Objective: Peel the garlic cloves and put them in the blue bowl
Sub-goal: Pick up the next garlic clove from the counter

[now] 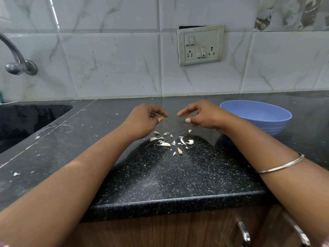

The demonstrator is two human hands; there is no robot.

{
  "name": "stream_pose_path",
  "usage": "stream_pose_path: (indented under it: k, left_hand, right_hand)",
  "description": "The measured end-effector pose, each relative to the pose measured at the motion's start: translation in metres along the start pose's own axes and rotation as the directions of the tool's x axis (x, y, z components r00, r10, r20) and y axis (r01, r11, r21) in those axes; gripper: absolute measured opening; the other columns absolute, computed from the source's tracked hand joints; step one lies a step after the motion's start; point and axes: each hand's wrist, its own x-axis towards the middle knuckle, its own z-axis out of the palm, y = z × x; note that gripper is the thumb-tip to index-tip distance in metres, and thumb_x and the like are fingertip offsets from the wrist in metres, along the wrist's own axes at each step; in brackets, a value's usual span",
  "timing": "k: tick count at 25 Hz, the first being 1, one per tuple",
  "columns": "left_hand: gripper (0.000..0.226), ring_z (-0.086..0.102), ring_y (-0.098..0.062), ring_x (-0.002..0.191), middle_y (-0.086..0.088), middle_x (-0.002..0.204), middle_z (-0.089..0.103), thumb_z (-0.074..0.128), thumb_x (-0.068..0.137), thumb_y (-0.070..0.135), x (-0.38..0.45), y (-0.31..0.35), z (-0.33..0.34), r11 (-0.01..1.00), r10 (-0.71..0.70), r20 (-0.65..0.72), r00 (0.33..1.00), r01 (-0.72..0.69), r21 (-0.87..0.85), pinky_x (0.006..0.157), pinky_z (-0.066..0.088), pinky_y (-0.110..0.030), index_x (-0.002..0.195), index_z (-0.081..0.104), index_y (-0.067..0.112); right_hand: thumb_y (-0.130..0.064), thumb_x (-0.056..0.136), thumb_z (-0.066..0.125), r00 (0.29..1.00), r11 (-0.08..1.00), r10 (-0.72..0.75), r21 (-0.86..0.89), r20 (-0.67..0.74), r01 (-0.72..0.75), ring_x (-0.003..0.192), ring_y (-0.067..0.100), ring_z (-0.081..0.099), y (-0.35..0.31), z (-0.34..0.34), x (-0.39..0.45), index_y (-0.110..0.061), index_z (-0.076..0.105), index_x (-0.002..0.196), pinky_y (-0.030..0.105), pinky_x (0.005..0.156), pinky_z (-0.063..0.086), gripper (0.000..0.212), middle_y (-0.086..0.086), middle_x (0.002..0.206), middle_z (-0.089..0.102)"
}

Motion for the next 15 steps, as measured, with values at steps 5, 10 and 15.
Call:
stream_pose_path:
  k: [5,10,15]
  left_hand:
    - [0.025,0.056,-0.006,0.083,0.005,0.090,0.065,0.055,0.091,0.005,0.002,-0.003,-0.001,0.998,0.015,-0.004,1.000,-0.015,0.068,0.067,0.037,-0.011,0.102,0.070,0.021]
    - [0.025,0.058,-0.005,0.087,0.004,0.100,0.070,0.057,0.090,0.005,0.002,-0.006,-0.006,0.971,0.011,0.156,0.988,-0.048,0.234,0.077,0.038,-0.017,0.104,0.070,0.020]
    - [0.027,0.064,-0.008,0.093,0.002,0.101,0.072,0.059,0.086,0.003,0.001,-0.009,-0.013,0.961,-0.004,0.224,0.975,-0.057,0.269,0.084,0.046,-0.021,0.104,0.071,0.019]
  right_hand:
    - [0.015,0.085,0.054,0.977,0.938,-0.200,0.301,0.073,0.170,0.106,0.010,0.064,-0.008,0.006,-0.005,-0.017,0.065,0.116,0.024,0.091,0.052,0.046,0.005,0.116,0.067]
    - [0.001,0.082,0.069,0.973,0.935,-0.231,0.280,0.020,0.216,0.095,0.014,0.069,-0.011,0.016,-0.006,-0.018,0.065,0.112,0.019,0.083,0.052,0.035,0.001,0.111,0.068]
    - [-0.008,0.078,0.076,0.971,0.951,-0.238,0.195,-0.037,0.241,0.070,0.016,0.066,-0.013,0.025,-0.004,-0.016,0.063,0.080,0.031,0.072,0.056,0.015,0.003,0.075,0.067]
